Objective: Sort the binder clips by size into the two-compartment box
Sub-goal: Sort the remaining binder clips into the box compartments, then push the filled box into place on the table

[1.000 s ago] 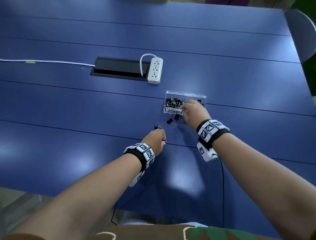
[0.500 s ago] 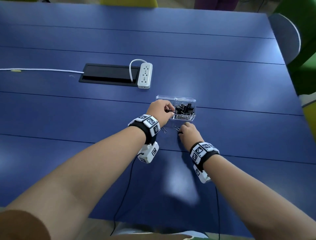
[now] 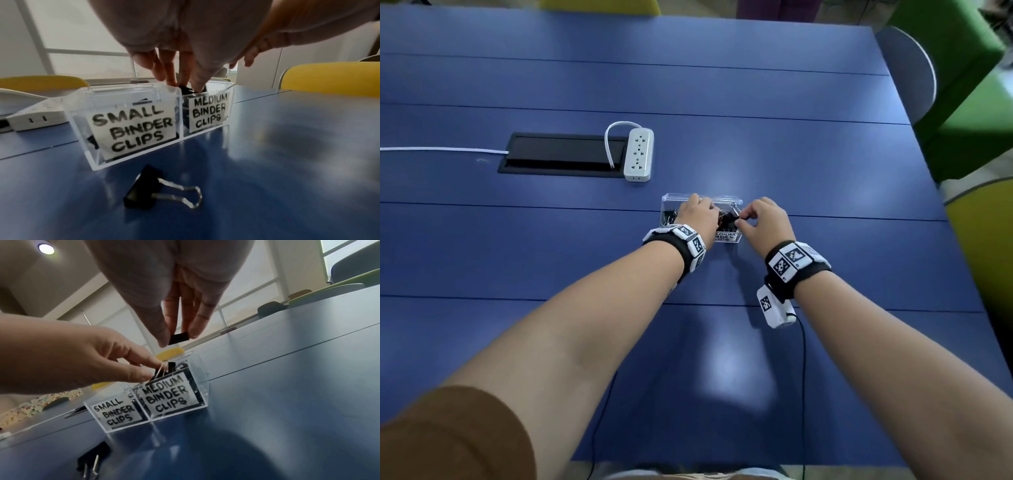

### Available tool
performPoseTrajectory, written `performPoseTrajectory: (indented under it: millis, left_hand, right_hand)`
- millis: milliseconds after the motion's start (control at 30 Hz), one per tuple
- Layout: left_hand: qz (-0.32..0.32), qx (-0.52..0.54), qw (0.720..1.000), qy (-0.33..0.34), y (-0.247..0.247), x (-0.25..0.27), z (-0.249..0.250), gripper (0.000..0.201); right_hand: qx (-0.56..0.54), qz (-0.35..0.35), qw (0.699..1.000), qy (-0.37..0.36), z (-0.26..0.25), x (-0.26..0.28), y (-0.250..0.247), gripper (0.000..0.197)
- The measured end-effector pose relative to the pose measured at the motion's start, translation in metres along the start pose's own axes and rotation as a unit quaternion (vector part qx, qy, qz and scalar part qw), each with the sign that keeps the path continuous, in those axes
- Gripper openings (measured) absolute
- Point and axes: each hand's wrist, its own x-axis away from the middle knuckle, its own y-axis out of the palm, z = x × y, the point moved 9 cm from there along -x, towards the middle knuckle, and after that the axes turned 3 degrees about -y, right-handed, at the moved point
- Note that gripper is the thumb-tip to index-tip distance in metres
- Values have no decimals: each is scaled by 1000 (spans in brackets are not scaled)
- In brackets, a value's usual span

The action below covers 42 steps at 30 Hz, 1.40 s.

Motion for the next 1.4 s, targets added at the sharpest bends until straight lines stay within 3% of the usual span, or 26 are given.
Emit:
performPoseTrajectory:
  millis: [133,233,433,533,633,700,767,933,1067,1167,1233,1400]
  left_hand:
    - [26,7,999,-26,-7,11,-13,55]
    - [52,65,994,-71,-20,25,-40,60]
    - [70,148,965,-205,-8,78,-120,40]
    - [36,175,964,-198,17,100,-133,33]
    - [-24,174,972,-156,43,108,-122,37]
    - [-47,158,976,-145,53,109,-117,35]
    - [-54,146,978,-141,55,109,-113,27]
    - [-76,132,981,-119,50,110,-105,16]
    - [11,237,969,-64,7,97,-79,12]
    - [59,264,962,-38,-29,70,-54,6]
    - [73,268,960,-36,-41,46,-40,3]
    - [70,213,974,-35,-44,-6,-11,8]
  right_hand:
    - [55,-53,997,-15,-5,-10,18,13]
    - [142,-122,982,-19,-4,-8,35,24]
    - [84,-7,994,-74,-43,18,32,18]
    - [67,-116,984,-117,-69,40,79,16]
    - [80,-216,968,-101,-72,52,124,36]
    - [92,-243,962,-84,-68,50,140,43]
    - [112,-249,958,-85,-65,49,147,34]
    - [76,-213,971,-74,-50,57,137,15]
    - [-57,-85,995,8,-23,50,79,5]
    - [-117,28,991,49,-7,30,21,13]
    - [-150,67,985,61,0,15,-5,15]
    - [-92,54,994,24,-1,-14,-20,9]
